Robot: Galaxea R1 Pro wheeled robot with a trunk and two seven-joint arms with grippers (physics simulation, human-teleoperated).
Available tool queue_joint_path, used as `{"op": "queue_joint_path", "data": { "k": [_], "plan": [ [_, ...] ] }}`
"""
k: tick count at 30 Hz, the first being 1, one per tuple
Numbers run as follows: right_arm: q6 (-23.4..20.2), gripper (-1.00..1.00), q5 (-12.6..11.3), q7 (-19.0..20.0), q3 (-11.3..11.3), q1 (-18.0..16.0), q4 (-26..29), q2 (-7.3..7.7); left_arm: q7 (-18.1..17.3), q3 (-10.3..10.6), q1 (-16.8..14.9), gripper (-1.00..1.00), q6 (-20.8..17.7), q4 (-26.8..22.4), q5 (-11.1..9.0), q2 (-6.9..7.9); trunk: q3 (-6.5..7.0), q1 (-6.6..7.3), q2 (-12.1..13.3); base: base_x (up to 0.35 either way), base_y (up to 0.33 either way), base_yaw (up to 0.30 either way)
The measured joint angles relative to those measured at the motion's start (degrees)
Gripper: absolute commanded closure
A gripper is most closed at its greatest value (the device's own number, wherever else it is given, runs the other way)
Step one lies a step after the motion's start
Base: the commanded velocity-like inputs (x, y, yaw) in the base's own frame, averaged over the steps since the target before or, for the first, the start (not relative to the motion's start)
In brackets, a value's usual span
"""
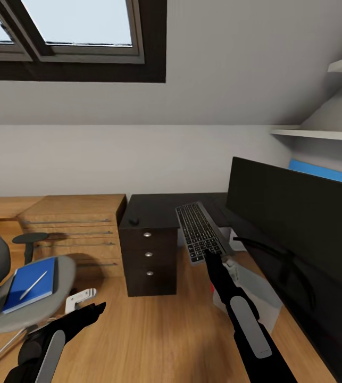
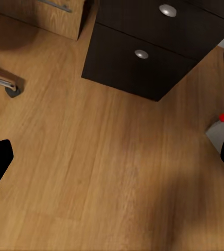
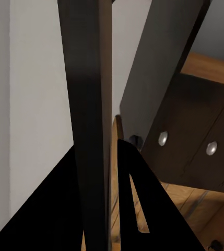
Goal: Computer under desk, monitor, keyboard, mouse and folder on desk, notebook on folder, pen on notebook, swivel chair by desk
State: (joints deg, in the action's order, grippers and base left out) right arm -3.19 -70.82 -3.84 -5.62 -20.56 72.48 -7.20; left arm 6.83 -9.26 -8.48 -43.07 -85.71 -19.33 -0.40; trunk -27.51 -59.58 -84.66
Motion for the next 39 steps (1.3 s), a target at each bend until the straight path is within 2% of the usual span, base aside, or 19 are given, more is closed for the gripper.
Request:
{"op": "queue_joint_path", "data": {
  "k": [17, 27, 39],
  "plan": [
    [0.1, 1.0, 0.0, 0.1, 0.0, 0.0, 0.0, 0.0, 0.0, 0.1, 0.0, -1.0, 0.0, 0.0, 0.0, 0.0, 0.03, 0.0, 0.0, 0.322, 0.052, 0.0],
    [0.1, 1.0, 0.0, 0.1, 0.0, 0.0, 0.0, -0.09, 0.0, 0.1, 0.0, -1.0, 0.0, 0.0, 0.0, 0.0, 0.72, 0.0, 0.0, 0.322, 0.103, 0.058],
    [0.1, 1.0, 0.2, 0.2, 0.0, 0.0, -0.4, -0.08, -0.1, 0.1, 0.0, -1.0, 0.0, 0.0, 0.0, -0.05, 0.95, -0.01, 0.0, 0.29, 0.192, 0.023]
  ]
}}
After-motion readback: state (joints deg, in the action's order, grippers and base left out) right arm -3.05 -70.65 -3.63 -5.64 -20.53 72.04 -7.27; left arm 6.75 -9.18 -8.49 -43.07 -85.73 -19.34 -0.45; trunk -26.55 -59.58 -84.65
